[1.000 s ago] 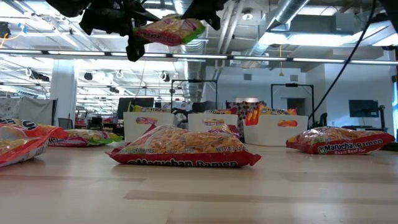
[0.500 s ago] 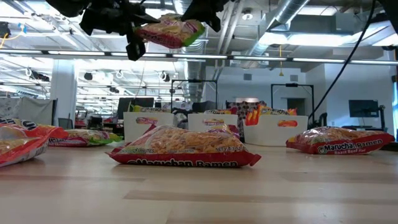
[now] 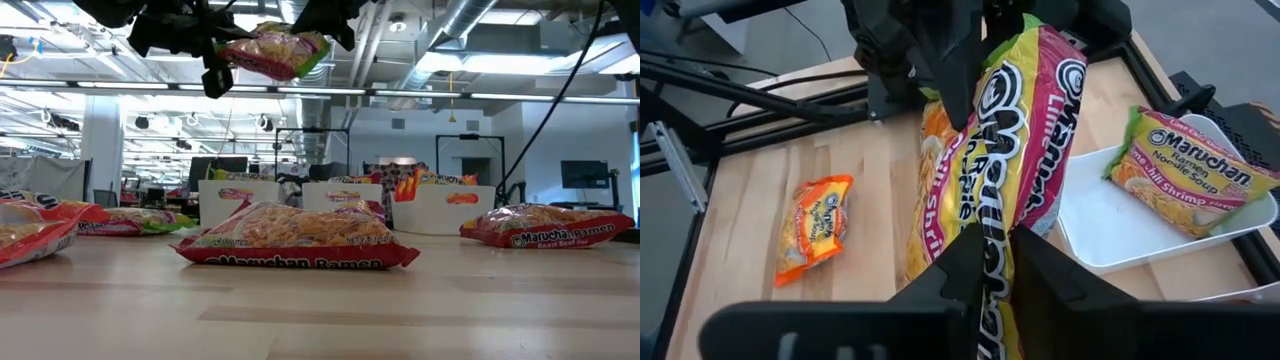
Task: Sort Maruchan noodles
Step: Put the green noodle pack into the left white bin
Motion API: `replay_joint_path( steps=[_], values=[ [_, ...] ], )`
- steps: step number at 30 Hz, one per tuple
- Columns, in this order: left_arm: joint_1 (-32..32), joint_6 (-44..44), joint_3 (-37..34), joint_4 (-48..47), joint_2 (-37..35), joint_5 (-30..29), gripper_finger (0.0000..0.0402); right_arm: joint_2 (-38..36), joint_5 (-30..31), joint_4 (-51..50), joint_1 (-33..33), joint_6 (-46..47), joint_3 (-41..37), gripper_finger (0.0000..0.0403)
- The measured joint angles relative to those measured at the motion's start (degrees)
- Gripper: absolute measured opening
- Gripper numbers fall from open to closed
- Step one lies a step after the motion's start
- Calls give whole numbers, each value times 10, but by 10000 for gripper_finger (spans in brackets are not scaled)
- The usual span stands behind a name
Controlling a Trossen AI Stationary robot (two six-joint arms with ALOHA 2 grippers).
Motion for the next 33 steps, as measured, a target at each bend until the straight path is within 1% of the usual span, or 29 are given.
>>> replay_joint_path(
  steps=[5, 9, 18, 21, 25, 28, 33],
  values=[
    [0, -7, 0, 0, 0, 0, 60, 0, -3, 0, 0, 0, 0, 69],
    [0, -7, 0, 0, 0, 0, 59, 0, -3, 0, 0, 18, 0, 69],
    [0, 0, 0, 0, 0, -1, 59, 0, -5, -2, -4, 14, 0, 69],
    [0, 3, 0, 0, 0, -2, 59, 0, -6, -2, -7, 14, 0, 77],
    [0, 3, 0, 0, 0, -2, 59, -1, -6, -2, -7, 14, 0, 112],
    [0, 5, 0, 0, 0, -2, 59, -1, -5, 0, -7, 14, 0, 154],
    [8, 37, 0, -1, 0, -33, 59, -7, -5, 9, -15, 14, 7, 223]
  ],
)
